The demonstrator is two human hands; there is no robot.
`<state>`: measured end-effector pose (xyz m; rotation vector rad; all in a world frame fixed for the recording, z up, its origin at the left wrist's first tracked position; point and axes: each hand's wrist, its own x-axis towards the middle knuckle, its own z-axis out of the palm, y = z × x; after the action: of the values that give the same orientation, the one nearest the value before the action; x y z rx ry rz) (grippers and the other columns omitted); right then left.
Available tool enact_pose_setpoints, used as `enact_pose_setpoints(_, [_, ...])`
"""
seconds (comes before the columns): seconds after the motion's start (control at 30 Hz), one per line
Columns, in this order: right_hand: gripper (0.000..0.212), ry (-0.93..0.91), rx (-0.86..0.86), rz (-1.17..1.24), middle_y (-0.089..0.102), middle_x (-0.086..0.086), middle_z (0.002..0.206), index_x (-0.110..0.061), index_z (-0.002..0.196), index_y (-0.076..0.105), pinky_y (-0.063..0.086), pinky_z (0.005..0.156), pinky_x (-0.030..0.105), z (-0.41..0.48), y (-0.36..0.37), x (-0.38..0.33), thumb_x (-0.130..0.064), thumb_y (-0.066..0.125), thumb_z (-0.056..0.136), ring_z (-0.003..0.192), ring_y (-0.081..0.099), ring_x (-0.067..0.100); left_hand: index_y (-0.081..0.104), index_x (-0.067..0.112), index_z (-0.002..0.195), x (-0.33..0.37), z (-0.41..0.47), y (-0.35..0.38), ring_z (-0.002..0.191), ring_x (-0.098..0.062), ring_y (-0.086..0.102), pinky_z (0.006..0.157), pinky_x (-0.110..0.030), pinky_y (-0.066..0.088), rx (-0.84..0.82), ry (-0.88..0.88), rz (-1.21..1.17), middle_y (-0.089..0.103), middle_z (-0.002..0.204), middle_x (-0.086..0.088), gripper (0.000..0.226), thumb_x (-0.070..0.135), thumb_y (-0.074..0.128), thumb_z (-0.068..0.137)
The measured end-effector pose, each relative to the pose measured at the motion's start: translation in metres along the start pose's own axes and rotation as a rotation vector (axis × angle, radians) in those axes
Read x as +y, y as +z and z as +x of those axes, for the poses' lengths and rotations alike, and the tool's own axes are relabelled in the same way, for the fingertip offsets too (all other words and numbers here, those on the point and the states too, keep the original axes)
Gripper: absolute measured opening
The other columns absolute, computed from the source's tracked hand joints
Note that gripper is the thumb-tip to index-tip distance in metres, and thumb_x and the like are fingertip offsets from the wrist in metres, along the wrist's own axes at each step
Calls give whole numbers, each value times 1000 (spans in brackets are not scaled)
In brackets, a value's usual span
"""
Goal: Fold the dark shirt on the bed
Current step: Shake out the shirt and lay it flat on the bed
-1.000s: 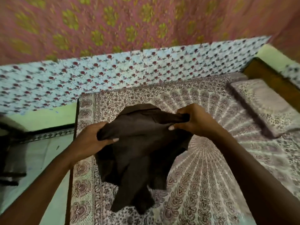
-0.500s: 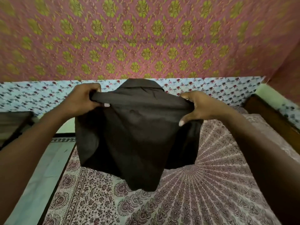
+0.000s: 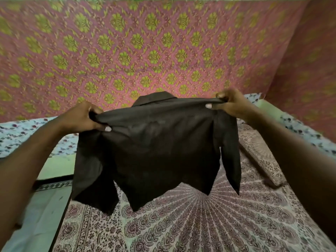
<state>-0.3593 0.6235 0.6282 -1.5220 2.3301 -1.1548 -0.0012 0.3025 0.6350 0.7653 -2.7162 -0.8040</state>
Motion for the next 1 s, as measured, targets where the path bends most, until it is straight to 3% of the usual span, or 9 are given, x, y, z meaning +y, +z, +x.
enact_pose_setpoints(0.07, [48, -6, 5, -300, 48, 10, 62, -13, 64, 45, 37, 61, 36, 2, -13, 6, -33, 80, 91, 60, 49, 26, 83, 17, 75, 1, -3, -3, 69, -4, 71, 72, -32, 53, -24, 8, -12, 78, 75, 4, 47, 56, 97, 54])
enact_pose_setpoints(0.13, [49, -28, 2, -472, 47, 9, 64, -14, 70, 42, 36, 62, 38, 3, -24, 9, -37, 79, 91, 64, 49, 28, 80, 9, 69, 5, -9, 1, 65, -11, 70, 66, -31, 51, 18, 46, -70, 75, 68, -6, 43, 48, 96, 63])
enact_pose_setpoints(0.27, [39, -107, 50, -465, 52, 7, 68, -14, 79, 50, 43, 66, 41, -6, -49, 28, -27, 86, 86, 69, 57, 31, 80, 2, 75, 15, -17, 18, 69, -22, 75, 59, -20, 57, 123, 86, -302, 76, 71, -14, 7, 7, 84, 77])
enact_pose_setpoints(0.4, [32, -129, 67, -569, 51, 0, 64, -16, 76, 55, 38, 66, 35, -10, -76, 50, -9, 86, 83, 71, 60, 29, 85, 18, 78, 32, -22, 30, 75, -23, 77, 60, -25, 61, 99, 35, -477, 79, 80, -10, 21, 32, 92, 63])
enact_pose_setpoints(0.53, [33, -90, 65, -549, 52, -1, 63, -21, 74, 54, 34, 67, 35, -20, -97, 71, -4, 79, 86, 74, 57, 28, 81, 13, 78, 61, -21, 44, 71, -18, 74, 60, -24, 60, 153, -20, -576, 77, 82, -16, 15, 27, 80, 73])
enact_pose_setpoints(0.77, [17, -77, 44, -416, 69, 8, 81, -6, 93, 77, 36, 68, 33, -60, -113, 112, 6, 73, 82, 84, 64, 30, 73, -4, 95, 90, -12, 113, 87, -22, 64, 76, -28, 46, 431, -28, -192, 70, 93, -18, 24, 19, 73, 95])
enact_pose_setpoints(0.83, [25, -59, -5, -345, 75, 10, 90, -6, 97, 79, 49, 73, 35, -80, -114, 121, 12, 69, 82, 88, 67, 31, 74, -1, 103, 96, -21, 136, 97, -16, 69, 84, -30, 50, 366, -55, -182, 75, 103, -12, 20, 18, 70, 97])
enact_pose_setpoints(0.9, [26, -19, -130, -268, 74, 4, 97, -9, 102, 80, 54, 80, 36, -101, -113, 131, 11, 71, 87, 91, 67, 24, 75, 4, 101, 105, -39, 156, 85, -3, 72, 76, -22, 56, 222, -85, -229, 79, 92, 4, 14, 13, 64, 100])
enact_pose_setpoints(1.0, [18, -11, -312, -194, 78, -7, 92, -22, 92, 80, 59, 78, 32, -132, -113, 154, -5, 83, 86, 87, 72, 10, 79, 12, 98, 116, -64, 180, 86, -5, 73, 75, -20, 56, 68, -96, -211, 79, 93, 13, 14, 16, 65, 97])
